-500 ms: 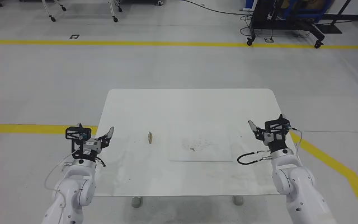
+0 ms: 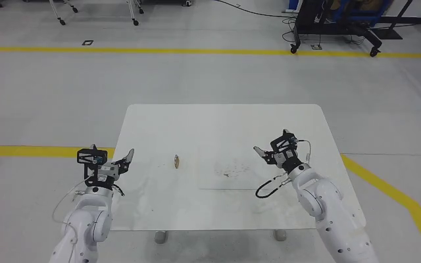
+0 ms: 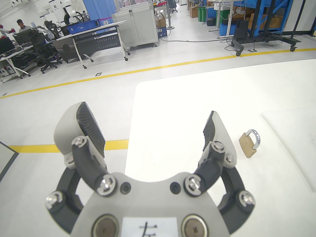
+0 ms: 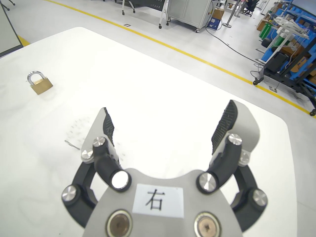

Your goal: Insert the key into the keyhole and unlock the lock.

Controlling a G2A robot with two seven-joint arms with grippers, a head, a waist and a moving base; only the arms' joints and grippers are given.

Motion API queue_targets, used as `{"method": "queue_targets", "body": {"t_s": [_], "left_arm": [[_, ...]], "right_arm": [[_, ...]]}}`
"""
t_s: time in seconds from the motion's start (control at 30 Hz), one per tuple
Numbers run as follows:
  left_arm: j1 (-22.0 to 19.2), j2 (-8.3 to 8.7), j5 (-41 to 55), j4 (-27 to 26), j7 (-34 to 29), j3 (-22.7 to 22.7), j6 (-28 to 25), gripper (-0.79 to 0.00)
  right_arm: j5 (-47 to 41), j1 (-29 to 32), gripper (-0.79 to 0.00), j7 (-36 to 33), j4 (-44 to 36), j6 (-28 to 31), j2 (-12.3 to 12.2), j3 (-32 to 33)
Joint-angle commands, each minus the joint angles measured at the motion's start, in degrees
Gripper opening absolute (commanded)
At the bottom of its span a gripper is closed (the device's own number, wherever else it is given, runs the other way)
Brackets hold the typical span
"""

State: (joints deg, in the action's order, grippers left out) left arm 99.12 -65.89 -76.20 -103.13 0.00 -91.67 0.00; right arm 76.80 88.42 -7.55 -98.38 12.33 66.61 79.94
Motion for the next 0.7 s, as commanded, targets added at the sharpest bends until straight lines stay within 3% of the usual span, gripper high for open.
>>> {"method": "queue_targets", "body": {"t_s": [0.0,0.27,0.67], "left_arm": [[0.0,0.00,0.0,0.0,0.0,0.0,0.0,0.000],[0.0,0.00,0.0,0.0,0.0,0.0,0.0,0.000],[0.0,0.00,0.0,0.0,0.0,0.0,0.0,0.000]], "right_arm": [[0.0,0.1,0.000,0.1,-0.1,-0.1,0.0,0.1],[0.0,0.1,0.000,0.0,0.1,0.3,0.0,-0.1],[1.4,-14.7,0.000,-3.9,15.3,17.6,1.4,-13.2]]}}
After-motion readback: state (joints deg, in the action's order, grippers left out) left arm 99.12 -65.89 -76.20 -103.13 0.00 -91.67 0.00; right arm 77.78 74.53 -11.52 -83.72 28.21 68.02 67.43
